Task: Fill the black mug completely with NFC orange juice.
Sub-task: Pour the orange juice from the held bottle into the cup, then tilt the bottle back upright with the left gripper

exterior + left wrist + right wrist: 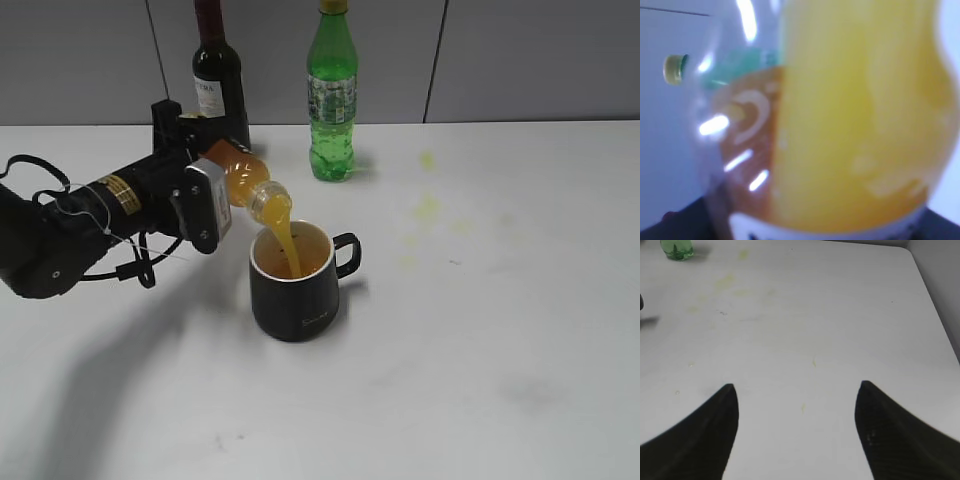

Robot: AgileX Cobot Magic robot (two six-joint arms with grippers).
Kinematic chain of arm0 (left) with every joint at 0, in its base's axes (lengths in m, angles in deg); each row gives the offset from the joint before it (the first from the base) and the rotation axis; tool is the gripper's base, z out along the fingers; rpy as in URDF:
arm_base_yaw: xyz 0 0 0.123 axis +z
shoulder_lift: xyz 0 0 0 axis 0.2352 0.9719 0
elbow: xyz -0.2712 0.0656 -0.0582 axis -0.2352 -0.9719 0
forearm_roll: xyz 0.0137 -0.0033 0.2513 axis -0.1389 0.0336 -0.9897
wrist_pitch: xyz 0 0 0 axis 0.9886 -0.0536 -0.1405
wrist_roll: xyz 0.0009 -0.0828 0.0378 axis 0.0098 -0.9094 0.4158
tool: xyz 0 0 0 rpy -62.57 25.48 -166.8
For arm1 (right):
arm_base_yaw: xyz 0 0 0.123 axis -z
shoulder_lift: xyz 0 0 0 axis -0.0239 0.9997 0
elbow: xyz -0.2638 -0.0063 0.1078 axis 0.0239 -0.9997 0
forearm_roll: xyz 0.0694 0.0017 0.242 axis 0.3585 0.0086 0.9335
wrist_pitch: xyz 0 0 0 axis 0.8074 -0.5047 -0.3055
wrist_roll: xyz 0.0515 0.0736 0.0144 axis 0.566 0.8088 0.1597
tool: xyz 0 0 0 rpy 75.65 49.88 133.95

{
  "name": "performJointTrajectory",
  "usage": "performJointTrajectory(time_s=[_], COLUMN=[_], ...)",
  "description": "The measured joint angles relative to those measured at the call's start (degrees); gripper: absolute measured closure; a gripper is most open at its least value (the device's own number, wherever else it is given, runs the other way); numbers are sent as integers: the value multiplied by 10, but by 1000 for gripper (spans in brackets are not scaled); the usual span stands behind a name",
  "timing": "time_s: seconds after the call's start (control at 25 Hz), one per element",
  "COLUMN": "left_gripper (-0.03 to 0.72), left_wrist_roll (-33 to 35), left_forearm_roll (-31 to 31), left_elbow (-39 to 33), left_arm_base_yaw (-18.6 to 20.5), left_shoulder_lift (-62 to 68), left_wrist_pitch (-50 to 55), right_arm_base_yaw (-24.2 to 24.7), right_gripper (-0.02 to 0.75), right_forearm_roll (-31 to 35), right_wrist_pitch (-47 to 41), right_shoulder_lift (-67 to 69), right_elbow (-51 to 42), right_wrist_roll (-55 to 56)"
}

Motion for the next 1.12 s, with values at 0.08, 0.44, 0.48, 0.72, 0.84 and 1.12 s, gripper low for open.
performJointTrajectory(time_s=[0.08, 0.44, 0.48, 0.72, 0.84, 1.12], left_gripper=[220, 220, 220, 220, 220, 220], left_wrist_roll=[1, 23, 28, 44, 48, 69], left_forearm_roll=[0, 3, 3, 5, 5, 6], left_elbow=[0, 0, 0, 0, 0, 0], left_arm_base_yaw=[0, 0, 0, 0, 0, 0], left_shoulder_lift=[0, 0, 0, 0, 0, 0], left_wrist_pitch=[-9, -19, -20, -21, -21, -21], right_arm_base_yaw=[0, 0, 0, 0, 0, 0], right_gripper=[185, 185, 185, 185, 185, 185], right_forearm_roll=[0, 0, 0, 0, 0, 0], right_wrist_pitch=[0, 0, 0, 0, 0, 0], right_shoulder_lift=[0, 0, 0, 0, 0, 0], right_elbow=[0, 0, 0, 0, 0, 0], right_wrist_roll=[0, 0, 0, 0, 0, 0])
